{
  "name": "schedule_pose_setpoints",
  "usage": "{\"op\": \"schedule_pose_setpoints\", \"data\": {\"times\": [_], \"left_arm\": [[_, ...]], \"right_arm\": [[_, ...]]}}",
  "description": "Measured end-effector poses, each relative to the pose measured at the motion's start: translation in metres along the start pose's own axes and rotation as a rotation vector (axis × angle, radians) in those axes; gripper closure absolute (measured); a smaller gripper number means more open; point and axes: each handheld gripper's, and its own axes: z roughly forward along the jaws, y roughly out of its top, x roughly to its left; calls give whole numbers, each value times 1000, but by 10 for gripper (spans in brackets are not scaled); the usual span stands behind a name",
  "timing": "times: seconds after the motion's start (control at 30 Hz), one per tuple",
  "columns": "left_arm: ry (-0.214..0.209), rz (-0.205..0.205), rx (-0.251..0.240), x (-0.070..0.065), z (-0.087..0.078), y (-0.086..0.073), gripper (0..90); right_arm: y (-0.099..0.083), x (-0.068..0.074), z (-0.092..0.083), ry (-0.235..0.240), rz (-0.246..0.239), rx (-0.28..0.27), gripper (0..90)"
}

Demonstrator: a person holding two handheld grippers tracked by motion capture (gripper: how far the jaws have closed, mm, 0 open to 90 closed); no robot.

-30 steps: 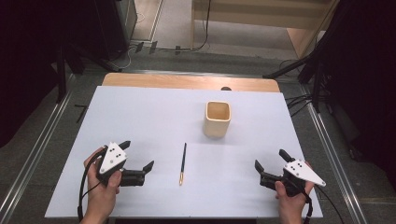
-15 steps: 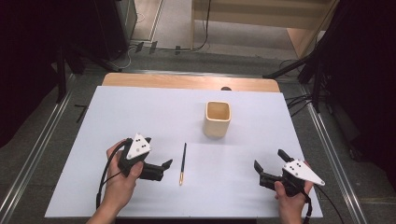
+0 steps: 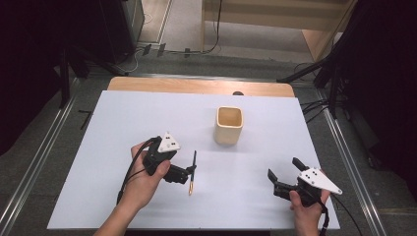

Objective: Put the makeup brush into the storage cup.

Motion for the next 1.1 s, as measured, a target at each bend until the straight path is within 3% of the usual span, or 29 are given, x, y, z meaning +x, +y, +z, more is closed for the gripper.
{"op": "schedule_pose_setpoints", "data": {"times": [0.07,0.33,0.4,0.5,0.63,0.7,0.73,0.83,0.93,1.0,1.1], "left_arm": [[-14,-10,58,2,7,4,36],[-30,-13,204,-6,30,2,57],[-57,-37,203,-6,34,1,68],[-37,-50,226,-7,39,0,137],[-51,-56,262,-11,43,-2,146],[-39,-51,274,-12,44,-3,200],[-13,-47,296,-14,47,-5,214],[-13,-27,320,-15,51,-7,322],[-30,-28,362,-17,57,-11,395],[-78,-73,375,-16,60,-12,428],[-96,-97,392,-17,62,-13,488]], "right_arm": [[0,0,1,0,-1,3,63],[-1,1,3,8,-1,17,67],[-2,1,3,8,2,21,66],[-2,1,4,10,-2,24,67],[-2,1,5,8,1,29,67],[-3,0,6,6,2,33,67],[-3,1,6,7,2,35,67],[-3,1,6,7,2,39,67],[-3,1,7,8,-2,39,67],[-3,1,8,8,-1,41,67],[-4,1,8,10,3,45,67]]}}
